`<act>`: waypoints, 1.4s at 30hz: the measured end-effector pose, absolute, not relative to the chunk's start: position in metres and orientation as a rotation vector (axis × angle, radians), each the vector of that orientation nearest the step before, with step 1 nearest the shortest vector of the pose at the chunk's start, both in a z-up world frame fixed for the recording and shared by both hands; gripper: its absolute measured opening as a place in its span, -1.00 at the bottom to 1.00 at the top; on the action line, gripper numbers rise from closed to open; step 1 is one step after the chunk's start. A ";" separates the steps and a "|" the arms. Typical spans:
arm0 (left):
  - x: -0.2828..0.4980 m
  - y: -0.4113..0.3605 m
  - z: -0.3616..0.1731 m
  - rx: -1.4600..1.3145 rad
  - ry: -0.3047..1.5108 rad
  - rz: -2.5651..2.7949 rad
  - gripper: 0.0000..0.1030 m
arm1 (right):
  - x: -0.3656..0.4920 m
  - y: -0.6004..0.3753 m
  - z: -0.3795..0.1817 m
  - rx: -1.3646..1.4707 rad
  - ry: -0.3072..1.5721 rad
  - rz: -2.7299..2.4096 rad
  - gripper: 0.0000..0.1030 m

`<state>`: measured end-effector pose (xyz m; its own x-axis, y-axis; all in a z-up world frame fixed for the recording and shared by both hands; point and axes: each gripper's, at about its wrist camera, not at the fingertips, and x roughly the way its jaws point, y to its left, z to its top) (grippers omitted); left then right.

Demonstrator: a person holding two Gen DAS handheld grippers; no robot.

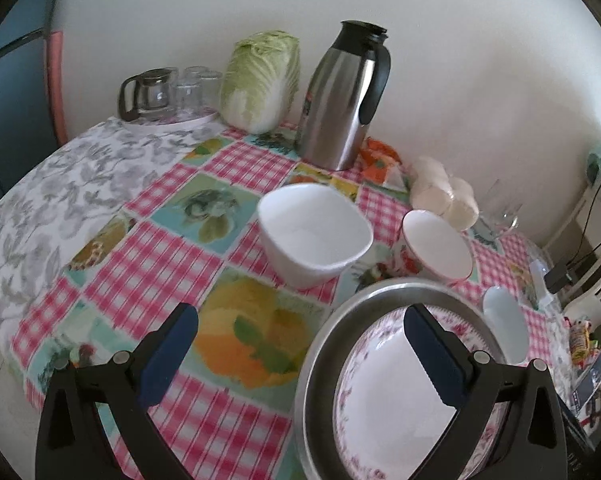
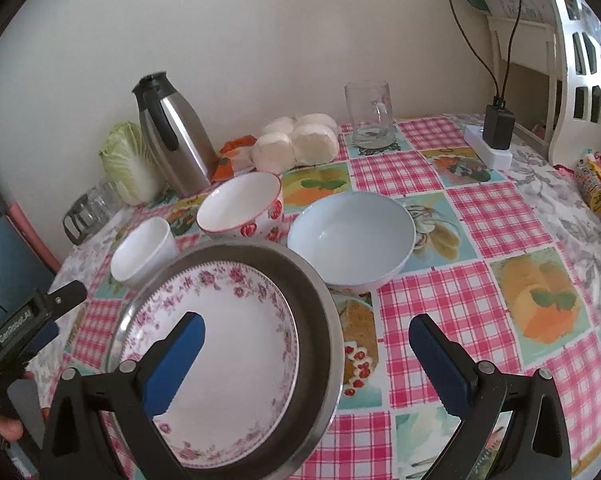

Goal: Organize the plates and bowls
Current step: 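Move the right tool to the red-rimmed white bowl and grasp its rim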

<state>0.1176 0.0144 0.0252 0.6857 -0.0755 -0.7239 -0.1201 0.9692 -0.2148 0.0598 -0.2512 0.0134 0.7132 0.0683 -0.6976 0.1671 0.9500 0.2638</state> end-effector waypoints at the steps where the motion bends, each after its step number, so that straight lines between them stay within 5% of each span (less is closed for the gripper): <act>1: 0.122 0.015 0.028 -0.248 0.812 0.023 0.99 | 0.062 -0.253 0.015 0.326 0.777 -0.058 1.00; 25: 0.250 -0.010 0.119 -0.015 0.769 -0.217 0.99 | 0.182 -0.264 0.089 0.242 0.787 -0.012 1.00; 36: 0.307 -0.060 0.089 -0.005 1.017 -0.276 0.99 | 0.249 -0.265 0.072 0.288 0.942 0.006 1.00; 42: 0.321 -0.077 0.048 0.013 1.117 -0.245 0.96 | 0.269 -0.267 0.032 0.327 1.061 -0.014 0.41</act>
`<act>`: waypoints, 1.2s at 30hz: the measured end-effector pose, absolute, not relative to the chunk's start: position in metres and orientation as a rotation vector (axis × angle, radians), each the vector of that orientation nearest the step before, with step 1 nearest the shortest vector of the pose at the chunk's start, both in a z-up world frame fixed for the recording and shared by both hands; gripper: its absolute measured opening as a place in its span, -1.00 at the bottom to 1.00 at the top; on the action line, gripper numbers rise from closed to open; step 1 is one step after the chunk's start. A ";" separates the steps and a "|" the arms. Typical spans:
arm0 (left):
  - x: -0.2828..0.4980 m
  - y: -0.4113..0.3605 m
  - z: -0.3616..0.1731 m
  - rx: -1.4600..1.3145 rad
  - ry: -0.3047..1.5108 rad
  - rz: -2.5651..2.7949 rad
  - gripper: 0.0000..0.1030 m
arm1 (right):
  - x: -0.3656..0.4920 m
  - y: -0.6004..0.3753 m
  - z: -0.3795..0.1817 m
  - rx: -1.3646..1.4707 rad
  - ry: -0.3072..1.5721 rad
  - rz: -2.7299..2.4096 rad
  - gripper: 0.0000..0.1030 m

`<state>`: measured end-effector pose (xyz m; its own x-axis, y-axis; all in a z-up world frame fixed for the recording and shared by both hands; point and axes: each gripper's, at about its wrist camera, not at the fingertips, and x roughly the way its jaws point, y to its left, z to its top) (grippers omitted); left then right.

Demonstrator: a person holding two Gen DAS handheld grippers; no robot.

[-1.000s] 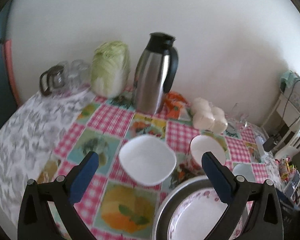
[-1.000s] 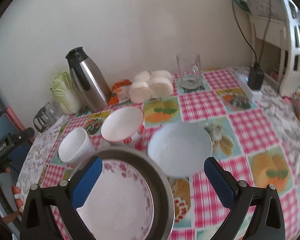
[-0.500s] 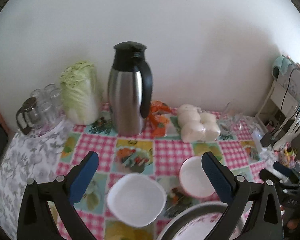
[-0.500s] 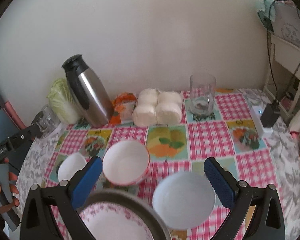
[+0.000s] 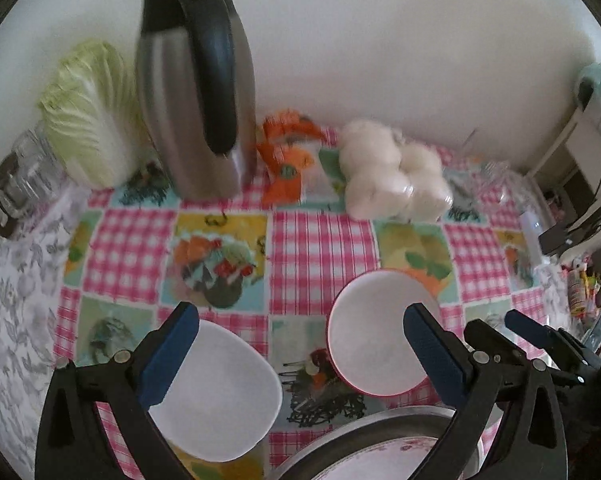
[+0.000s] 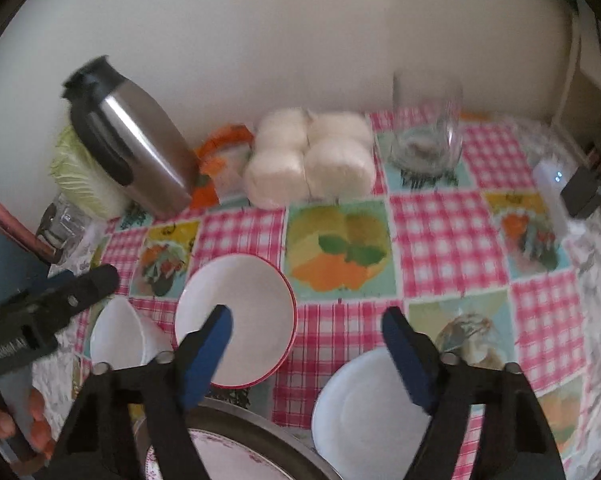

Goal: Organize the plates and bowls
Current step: 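Move the right tool to the red-rimmed white bowl and grasp its rim, then lift the red-rimmed white bowl by its rim with the right tool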

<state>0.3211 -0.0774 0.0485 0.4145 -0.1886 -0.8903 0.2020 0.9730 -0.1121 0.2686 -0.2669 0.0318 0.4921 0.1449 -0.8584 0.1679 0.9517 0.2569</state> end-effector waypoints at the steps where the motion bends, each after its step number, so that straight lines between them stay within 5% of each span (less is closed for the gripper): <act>1: 0.323 -0.080 0.044 0.011 1.127 -0.245 0.86 | 0.271 -0.268 0.028 0.336 1.071 -0.009 0.34; 4: 0.329 -0.087 0.025 0.017 1.185 -0.233 0.31 | 0.280 -0.265 0.016 0.319 1.108 -0.006 0.03; 22: 0.336 -0.119 -0.047 0.089 1.357 -0.224 -0.65 | 0.305 -0.241 -0.022 0.290 1.220 0.036 -0.72; 36: 0.327 -0.122 -0.039 0.053 1.290 -0.266 -0.84 | 0.305 -0.239 -0.025 0.272 1.202 0.005 -0.79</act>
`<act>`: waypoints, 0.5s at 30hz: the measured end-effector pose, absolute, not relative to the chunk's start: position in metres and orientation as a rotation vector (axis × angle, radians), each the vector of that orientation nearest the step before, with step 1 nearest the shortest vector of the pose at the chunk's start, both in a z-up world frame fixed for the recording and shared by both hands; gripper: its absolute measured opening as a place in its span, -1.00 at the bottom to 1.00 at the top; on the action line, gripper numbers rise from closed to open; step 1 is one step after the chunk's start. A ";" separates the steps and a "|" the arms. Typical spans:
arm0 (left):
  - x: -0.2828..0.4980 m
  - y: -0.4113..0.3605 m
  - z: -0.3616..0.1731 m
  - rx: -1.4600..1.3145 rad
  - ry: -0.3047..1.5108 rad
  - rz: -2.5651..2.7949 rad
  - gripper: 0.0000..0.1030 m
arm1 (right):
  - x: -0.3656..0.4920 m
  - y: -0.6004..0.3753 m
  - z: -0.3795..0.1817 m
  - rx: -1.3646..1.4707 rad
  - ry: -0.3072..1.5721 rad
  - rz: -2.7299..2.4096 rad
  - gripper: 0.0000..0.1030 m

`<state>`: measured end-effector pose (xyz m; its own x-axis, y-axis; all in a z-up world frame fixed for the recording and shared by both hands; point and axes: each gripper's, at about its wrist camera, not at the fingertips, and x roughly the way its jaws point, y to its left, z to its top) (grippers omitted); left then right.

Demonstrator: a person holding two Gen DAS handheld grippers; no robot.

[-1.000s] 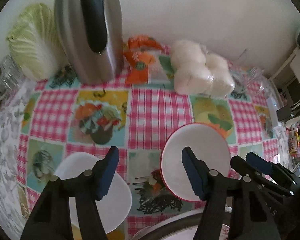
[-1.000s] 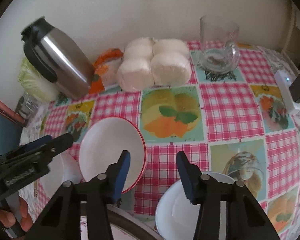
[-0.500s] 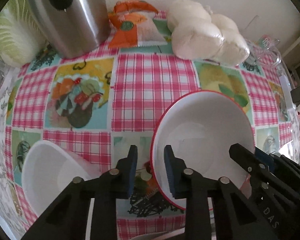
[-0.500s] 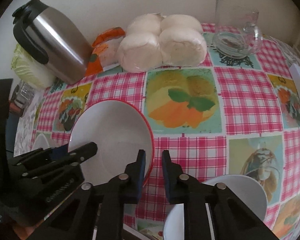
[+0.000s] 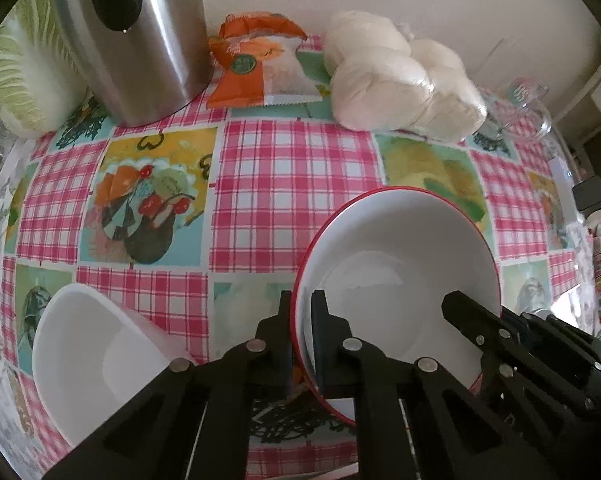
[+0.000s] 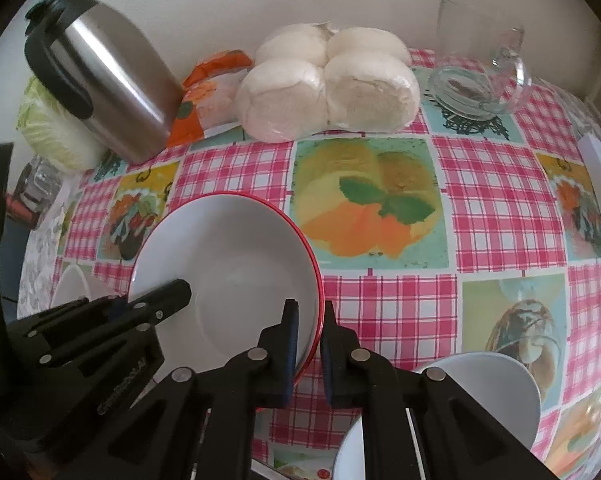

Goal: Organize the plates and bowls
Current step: 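Lift the red-rimmed white bowl by its rim with the right tool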

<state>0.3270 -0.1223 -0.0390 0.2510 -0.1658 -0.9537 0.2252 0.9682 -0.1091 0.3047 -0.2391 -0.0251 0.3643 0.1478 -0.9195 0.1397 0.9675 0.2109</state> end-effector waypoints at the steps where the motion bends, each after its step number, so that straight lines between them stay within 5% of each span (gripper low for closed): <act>1: 0.326 -0.123 -0.035 0.051 1.283 -0.269 -0.84 | 0.304 -0.242 -0.023 0.281 1.192 0.005 -0.79; 15: 0.269 -0.108 0.053 -0.001 1.110 -0.298 -0.83 | 0.254 -0.234 0.062 0.210 1.036 0.013 -0.80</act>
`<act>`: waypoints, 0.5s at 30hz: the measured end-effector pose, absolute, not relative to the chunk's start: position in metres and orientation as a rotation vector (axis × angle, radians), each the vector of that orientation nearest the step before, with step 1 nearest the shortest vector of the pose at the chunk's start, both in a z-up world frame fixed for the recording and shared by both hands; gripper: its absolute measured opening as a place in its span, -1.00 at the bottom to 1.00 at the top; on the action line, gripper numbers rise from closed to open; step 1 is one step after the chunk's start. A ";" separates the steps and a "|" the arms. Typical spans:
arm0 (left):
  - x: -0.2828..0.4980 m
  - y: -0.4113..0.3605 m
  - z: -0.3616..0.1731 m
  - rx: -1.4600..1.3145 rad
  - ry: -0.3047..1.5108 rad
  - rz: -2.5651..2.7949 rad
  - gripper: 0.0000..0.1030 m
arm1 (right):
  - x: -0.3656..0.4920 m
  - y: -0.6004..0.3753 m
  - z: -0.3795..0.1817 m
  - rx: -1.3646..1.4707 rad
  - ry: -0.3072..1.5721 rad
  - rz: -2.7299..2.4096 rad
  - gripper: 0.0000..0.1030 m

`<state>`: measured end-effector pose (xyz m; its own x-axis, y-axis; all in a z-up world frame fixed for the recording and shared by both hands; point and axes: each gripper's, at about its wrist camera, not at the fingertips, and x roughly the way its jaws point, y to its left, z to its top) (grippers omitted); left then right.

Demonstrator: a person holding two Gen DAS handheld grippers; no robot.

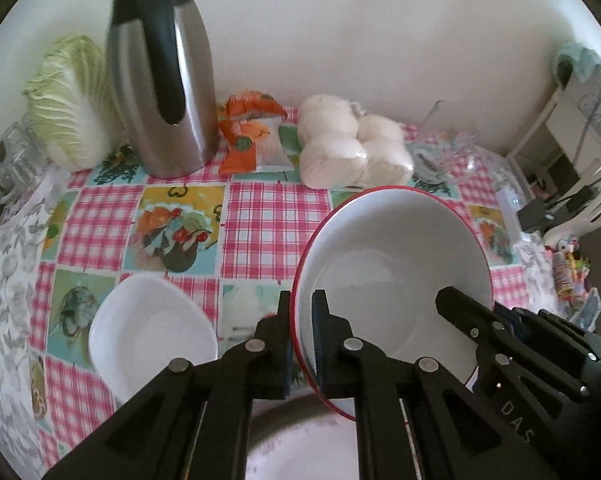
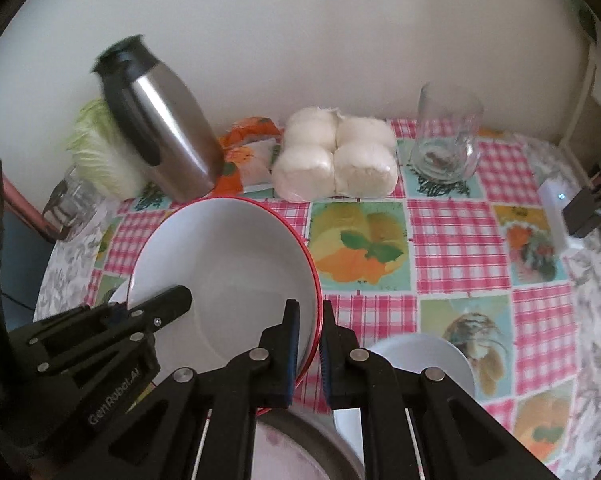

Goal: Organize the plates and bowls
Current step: 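Lift the red-rimmed white bowl by its rim with the right tool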

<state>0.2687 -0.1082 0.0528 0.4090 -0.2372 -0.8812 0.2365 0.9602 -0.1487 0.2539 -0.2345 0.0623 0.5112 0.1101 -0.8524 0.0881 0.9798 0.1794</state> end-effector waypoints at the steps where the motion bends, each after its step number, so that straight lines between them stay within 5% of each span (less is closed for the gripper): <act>1: 0.264 -0.106 0.056 -0.006 1.101 -0.299 -0.83 | 0.246 -0.233 0.067 0.207 1.030 0.018 -0.80; 15: 0.165 -0.081 0.053 -0.159 1.060 -0.279 -0.83 | 0.148 -0.213 0.082 0.154 0.971 0.019 -0.80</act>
<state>0.1654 -0.0811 0.0525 0.4586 -0.3013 -0.8360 0.1490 0.9535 -0.2619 0.1485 -0.2134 0.0819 0.5649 0.0853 -0.8207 0.0526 0.9889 0.1390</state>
